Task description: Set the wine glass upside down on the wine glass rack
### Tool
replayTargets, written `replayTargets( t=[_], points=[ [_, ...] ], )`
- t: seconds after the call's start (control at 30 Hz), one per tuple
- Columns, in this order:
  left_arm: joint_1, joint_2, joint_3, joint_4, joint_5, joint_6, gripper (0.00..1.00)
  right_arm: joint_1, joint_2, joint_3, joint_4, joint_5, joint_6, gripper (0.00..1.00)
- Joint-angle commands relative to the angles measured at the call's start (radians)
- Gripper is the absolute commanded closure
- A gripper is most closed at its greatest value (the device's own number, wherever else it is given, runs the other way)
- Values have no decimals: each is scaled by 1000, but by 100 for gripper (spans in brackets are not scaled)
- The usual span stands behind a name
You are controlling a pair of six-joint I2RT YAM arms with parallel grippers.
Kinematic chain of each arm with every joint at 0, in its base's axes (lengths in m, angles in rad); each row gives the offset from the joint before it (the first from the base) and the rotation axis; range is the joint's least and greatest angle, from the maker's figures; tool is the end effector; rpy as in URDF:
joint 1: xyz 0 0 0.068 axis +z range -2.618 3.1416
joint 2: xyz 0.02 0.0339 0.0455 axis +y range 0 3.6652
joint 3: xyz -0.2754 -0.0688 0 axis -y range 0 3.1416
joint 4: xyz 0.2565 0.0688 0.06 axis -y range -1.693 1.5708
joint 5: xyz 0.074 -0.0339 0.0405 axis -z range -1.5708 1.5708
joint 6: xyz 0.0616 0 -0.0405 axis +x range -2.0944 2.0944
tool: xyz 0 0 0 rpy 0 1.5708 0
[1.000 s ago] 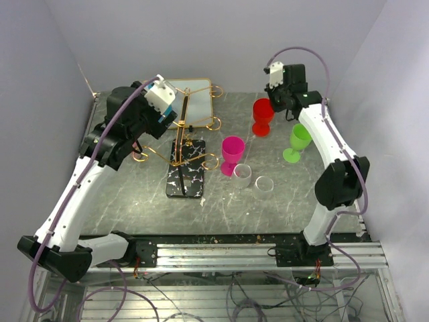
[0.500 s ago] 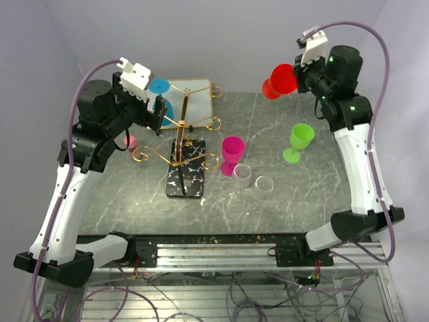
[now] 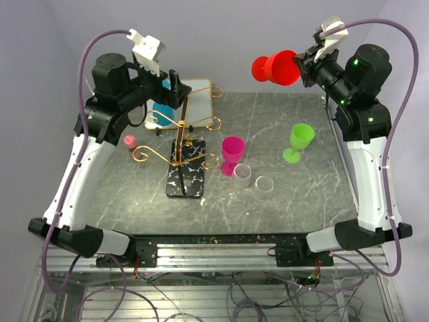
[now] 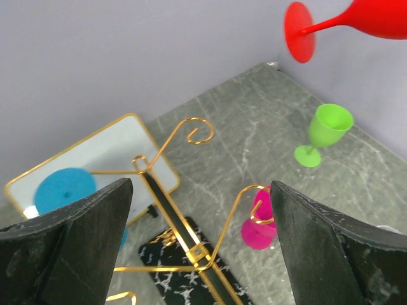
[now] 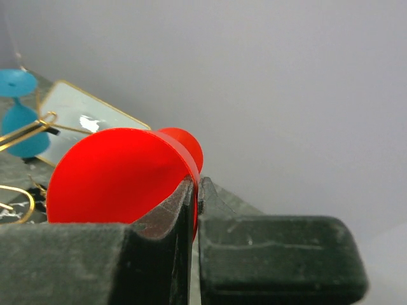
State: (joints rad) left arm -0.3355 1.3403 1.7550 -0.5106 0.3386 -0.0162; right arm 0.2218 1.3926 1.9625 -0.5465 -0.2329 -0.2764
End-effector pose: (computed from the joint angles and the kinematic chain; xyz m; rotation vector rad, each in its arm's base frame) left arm 0.2757 -0.1178 0.5272 0.5216 1.6079 -0.5466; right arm 0.2785 0.0774 0.5766 -0.5579 1.4457 0.1369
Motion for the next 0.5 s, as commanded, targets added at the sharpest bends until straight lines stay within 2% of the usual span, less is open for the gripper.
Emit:
replayTargets(
  t=[0.0, 0.23, 0.47],
  points=[
    [-57, 69, 91, 54, 58, -97, 1, 0, 37, 98, 21, -165, 82, 100],
    [-118, 194, 180, 121, 153, -290, 0, -1, 65, 142, 40, -311, 182, 100],
    [-150, 282, 199, 180, 179, -394, 2, 0, 73, 123, 60, -389, 226, 100]
  ],
)
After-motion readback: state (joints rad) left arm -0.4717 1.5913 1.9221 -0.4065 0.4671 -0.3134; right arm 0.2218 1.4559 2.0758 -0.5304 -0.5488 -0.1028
